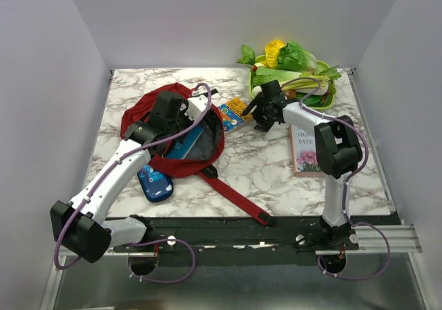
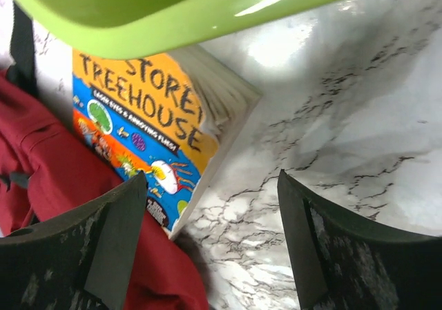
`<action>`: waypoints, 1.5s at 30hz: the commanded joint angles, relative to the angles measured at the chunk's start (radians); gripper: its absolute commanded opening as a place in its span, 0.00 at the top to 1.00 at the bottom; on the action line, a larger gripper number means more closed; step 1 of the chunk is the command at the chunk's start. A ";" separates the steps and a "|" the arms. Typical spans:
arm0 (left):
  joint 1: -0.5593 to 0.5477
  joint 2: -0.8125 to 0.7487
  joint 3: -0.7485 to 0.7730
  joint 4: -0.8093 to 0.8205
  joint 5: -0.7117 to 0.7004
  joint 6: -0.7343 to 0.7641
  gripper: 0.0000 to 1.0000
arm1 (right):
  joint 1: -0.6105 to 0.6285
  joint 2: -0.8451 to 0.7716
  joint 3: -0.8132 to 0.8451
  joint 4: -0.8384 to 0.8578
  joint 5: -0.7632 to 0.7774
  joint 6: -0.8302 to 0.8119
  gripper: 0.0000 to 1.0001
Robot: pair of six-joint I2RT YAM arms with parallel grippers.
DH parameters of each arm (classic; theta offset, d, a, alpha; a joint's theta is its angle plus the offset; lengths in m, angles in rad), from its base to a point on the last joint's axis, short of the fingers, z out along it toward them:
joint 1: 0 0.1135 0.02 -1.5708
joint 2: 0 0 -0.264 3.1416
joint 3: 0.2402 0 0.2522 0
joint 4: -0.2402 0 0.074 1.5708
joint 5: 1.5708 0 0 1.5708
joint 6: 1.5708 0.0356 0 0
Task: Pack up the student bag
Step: Pick up the book from the center of the board.
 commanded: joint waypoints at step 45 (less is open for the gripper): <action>0.002 -0.122 -0.103 0.032 0.019 0.119 1.00 | 0.085 -0.417 -0.568 0.013 0.322 -0.131 0.99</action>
